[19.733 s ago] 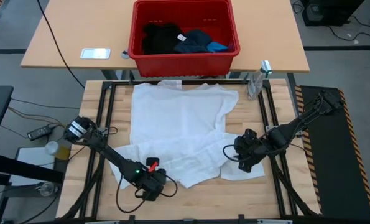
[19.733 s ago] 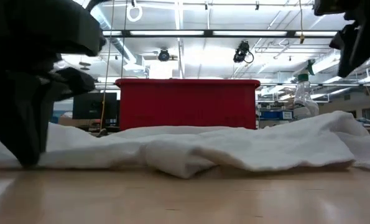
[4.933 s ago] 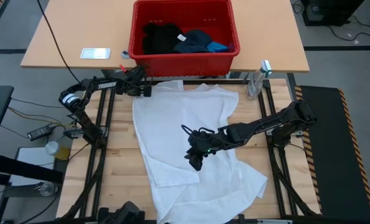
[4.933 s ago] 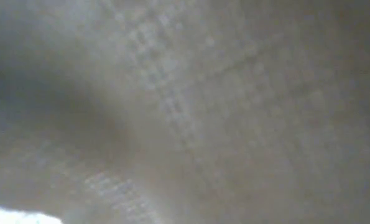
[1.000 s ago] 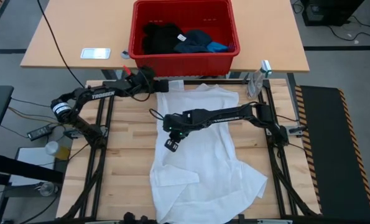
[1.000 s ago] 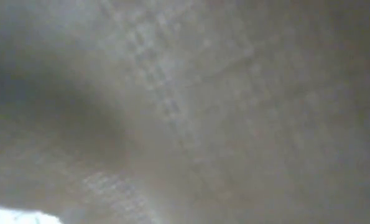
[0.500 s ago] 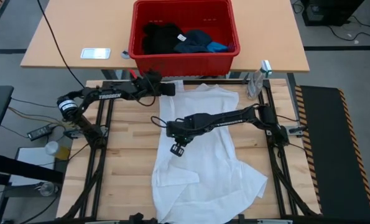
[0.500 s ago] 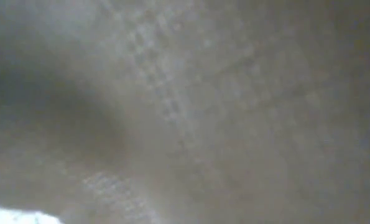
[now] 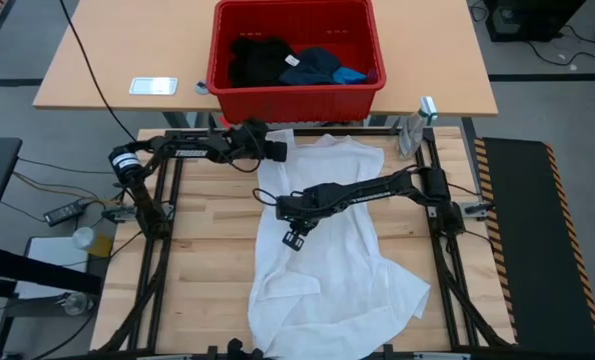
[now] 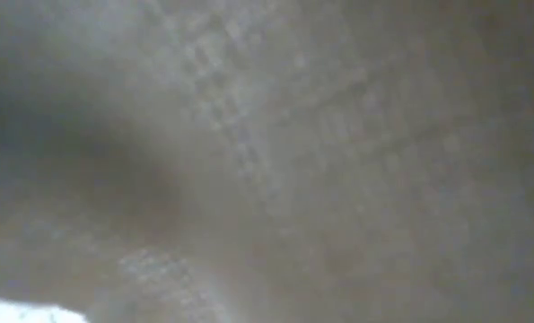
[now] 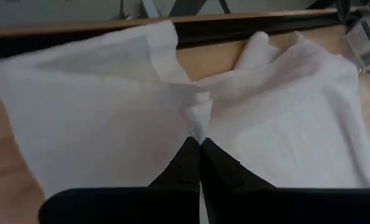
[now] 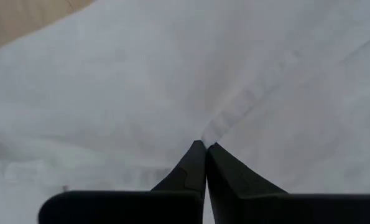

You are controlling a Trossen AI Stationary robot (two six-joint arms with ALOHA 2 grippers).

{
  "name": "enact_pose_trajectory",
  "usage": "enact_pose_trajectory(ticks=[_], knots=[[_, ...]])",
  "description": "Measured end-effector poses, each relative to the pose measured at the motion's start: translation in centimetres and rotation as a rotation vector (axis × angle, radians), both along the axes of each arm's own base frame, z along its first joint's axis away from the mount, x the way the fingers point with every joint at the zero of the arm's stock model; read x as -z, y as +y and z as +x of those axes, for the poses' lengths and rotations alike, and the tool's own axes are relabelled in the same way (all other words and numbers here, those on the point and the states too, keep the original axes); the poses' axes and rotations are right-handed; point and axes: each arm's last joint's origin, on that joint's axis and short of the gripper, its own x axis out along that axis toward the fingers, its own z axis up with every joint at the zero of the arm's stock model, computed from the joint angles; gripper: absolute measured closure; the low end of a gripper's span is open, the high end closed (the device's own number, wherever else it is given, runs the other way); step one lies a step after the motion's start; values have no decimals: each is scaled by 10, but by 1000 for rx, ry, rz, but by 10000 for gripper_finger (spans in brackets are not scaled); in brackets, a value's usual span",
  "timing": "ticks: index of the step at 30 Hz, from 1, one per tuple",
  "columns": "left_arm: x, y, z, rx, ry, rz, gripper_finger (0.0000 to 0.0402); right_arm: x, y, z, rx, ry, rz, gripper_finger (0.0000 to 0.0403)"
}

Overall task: Fold Laundry from Bin
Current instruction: Fold the white polo shirt

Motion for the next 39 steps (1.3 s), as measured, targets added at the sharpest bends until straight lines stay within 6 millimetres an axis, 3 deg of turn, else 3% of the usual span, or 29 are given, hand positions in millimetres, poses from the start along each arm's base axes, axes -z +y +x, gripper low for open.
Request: enact_pose_trajectory(ticks=[8, 17, 21, 27, 32, 39], knots=[[13, 0, 8, 118, 64, 89, 320, 23, -5, -5, 14, -19, 53, 339], [1, 2, 9, 195, 38, 195, 157, 30, -14, -15, 20, 51, 128, 260], [-14, -4, 2, 215, 31, 171, 107, 6, -15, -23, 26, 21, 111, 234], [-60, -18, -18, 269, 40, 285, 99, -44, -16, -49, 17, -61, 41, 217], [-84, -56, -28, 372, 60, 249, 111, -64, -16, -89, 43, -108, 4, 218], [-89, -157, -13, 650, 56, 125, 124, -74, -5, -159, 51, -172, 65, 222]])
